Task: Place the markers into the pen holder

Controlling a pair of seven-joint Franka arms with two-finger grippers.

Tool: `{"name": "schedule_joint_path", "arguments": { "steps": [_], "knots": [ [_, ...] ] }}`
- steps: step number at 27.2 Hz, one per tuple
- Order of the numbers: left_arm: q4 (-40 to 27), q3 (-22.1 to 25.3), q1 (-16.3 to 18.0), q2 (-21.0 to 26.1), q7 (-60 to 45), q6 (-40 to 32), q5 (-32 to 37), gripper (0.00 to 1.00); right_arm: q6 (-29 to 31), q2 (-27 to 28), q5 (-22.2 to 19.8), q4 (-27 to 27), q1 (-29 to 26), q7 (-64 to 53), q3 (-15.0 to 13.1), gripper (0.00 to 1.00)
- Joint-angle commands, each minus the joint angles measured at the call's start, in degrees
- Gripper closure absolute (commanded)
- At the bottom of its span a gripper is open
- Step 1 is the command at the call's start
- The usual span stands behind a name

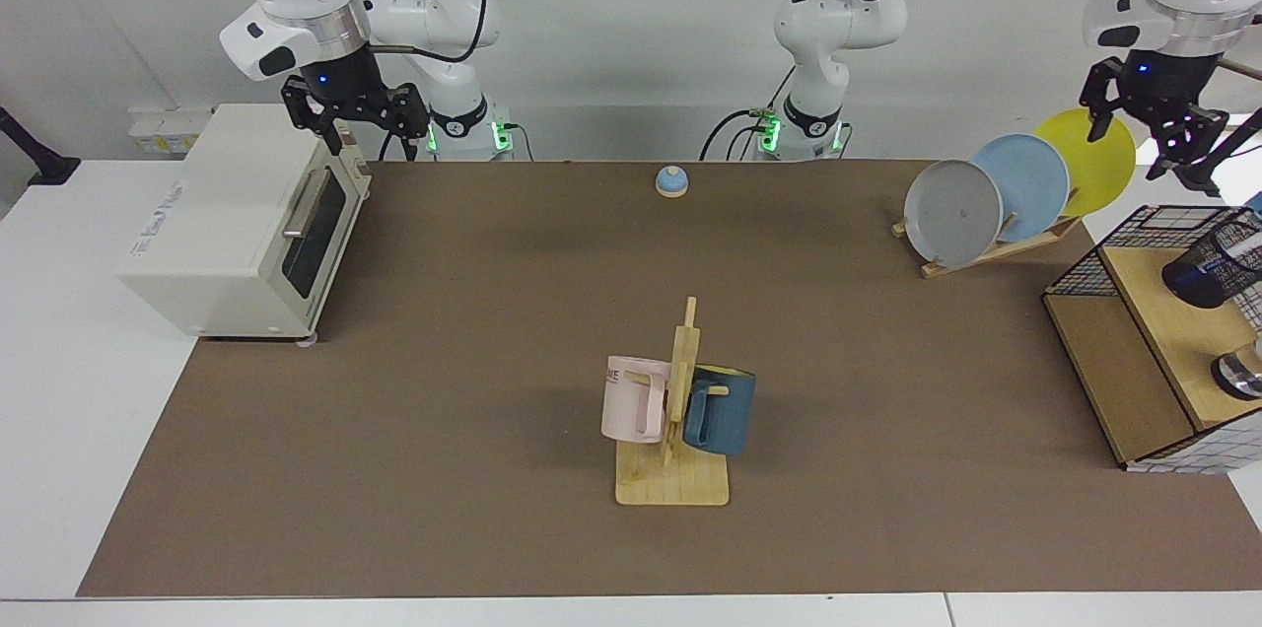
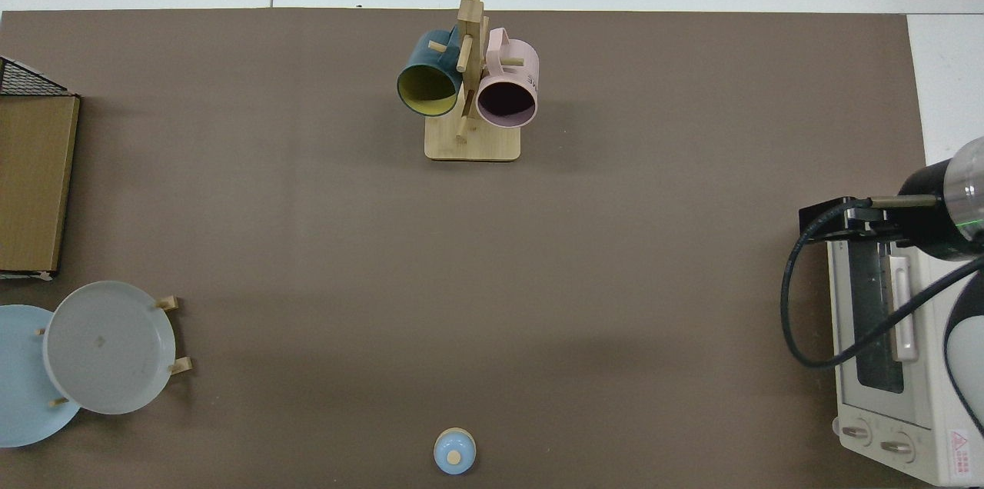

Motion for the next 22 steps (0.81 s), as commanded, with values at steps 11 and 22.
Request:
{"name": "schedule_joint_path", "arguments": {
  "steps": [11,22],
  "knots": [
    [0.0,0.3,-7.1,-2.8,-54.8,-12.0,-14.3,0.00,1.2,-1.1,0.6,-1.3,-0.6,0.9,0.4,0.00],
    [0.7,-3.0,-7.1,-1.9,-60.4,-9.3,-15.4,0.01,1.2,-1.1,0.6,-1.3,-0.6,0.9,0.4,0.00]
  ]
}}
